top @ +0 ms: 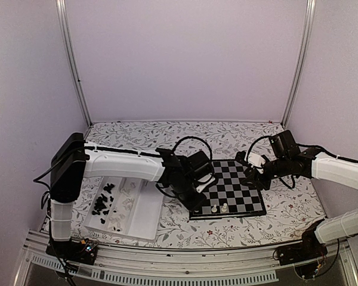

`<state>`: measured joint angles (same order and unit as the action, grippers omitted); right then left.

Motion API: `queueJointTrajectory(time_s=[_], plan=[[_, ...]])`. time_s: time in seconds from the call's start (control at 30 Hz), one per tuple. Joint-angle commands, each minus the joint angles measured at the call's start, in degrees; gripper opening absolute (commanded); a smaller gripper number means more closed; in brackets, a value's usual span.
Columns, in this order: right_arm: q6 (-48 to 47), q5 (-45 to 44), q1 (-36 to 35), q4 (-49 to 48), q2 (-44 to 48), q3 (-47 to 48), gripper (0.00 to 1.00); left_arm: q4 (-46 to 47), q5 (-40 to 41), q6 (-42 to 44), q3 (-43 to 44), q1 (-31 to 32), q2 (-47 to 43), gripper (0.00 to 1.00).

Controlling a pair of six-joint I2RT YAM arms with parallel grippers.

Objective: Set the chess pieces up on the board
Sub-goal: Place the chess piece on the chessboard.

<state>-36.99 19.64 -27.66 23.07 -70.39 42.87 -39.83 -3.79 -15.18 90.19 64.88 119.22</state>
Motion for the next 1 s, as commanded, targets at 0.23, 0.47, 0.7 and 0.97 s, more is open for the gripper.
queueJointTrajectory(time_s=[0.23, 0.47, 0.7, 0.97], plan=[[-0.2, 0.2, 0.4, -0.6, -0.8, -0.5, 0.45, -3.1, 9.0, -1.2, -0.2, -0.2, -10.5, 0.35], [-0.2, 0.1, 0.4, -0.5, -1.1, -0.3, 0.45, -7.2, 18.3, -6.5, -15.1, -9.1, -26.8, 0.31], [-0.1, -0.2, 0.3, -0.5, -1.7, -0.2, 0.45, -4.2, 17.0, -10.7, -28.4, -22.1, -37.0, 0.26], [0.0, -0.5, 0.4, -0.4, -2.3, -0.4, 0.45, -1.2, 14.7, -8.0, -30.8, -27.5, -32.9, 0.28]])
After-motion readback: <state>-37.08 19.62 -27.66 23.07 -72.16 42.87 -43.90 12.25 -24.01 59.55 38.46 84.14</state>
